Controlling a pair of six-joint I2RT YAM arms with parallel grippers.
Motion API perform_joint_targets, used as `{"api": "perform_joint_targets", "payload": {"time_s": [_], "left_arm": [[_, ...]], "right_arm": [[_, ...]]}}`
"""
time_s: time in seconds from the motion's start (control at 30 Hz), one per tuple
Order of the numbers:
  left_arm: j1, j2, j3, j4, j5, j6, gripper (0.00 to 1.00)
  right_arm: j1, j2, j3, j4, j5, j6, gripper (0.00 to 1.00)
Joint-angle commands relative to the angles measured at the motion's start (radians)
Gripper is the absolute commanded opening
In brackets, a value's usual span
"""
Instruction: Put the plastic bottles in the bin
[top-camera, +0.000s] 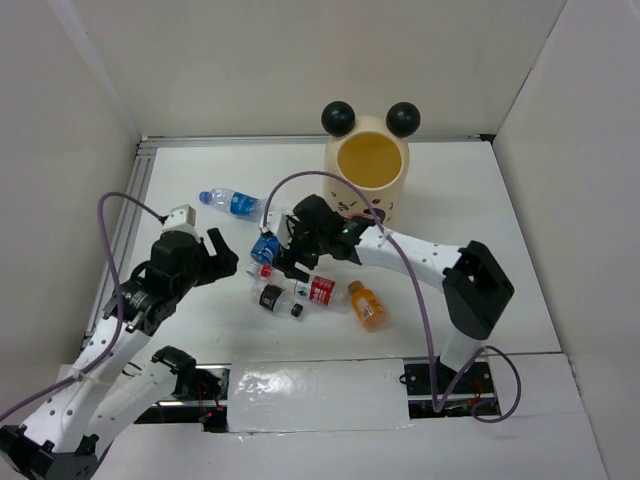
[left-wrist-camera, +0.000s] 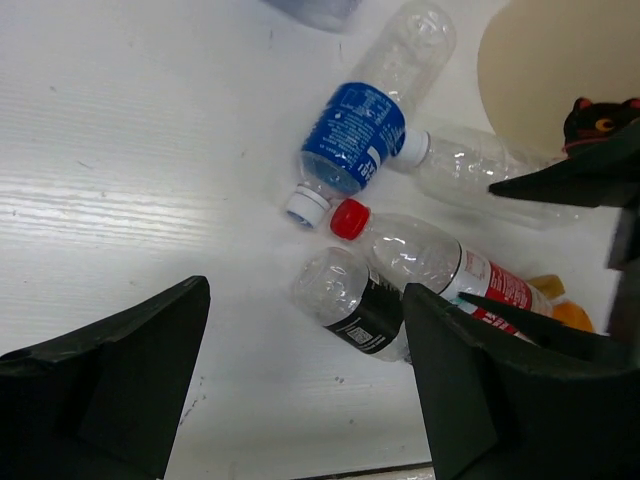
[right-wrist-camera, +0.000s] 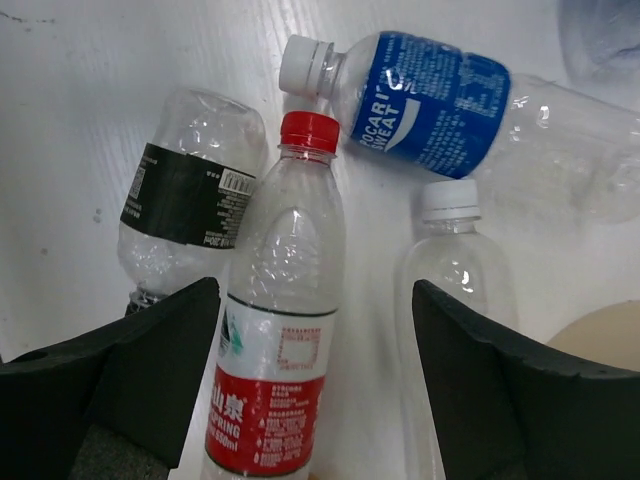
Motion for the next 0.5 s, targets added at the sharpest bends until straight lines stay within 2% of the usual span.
{"api": "perform_joint_targets", "payload": {"time_s": [0.0, 0.17, 0.3, 0.47], "left_arm": [[-0.012, -0.058, 0.069, -0.072, -0.102, -0.041, 0.91], [-0.012, -0.104, 0.069, -0.110, -0.113, -0.059, 0.91], [-0.012, -0.104, 0.069, -0.119, -0.070, -0.096, 0.89], [-0.012, -0.095, 0.035, -0.119, -0.013, -0.152, 0.88]], "right_arm": [[0.048, 0.071, 0.057, -0.017, 0.047, 0.048, 0.84], [0.048, 0.163, 0.103, -0.053, 0.047, 0.048, 0.83], [0.048, 0.230, 0.103, -0.062, 0.058, 0.028, 0.82], [0.037, 0.292, 0.112, -0.082, 0.044, 0.008, 0.75]]}}
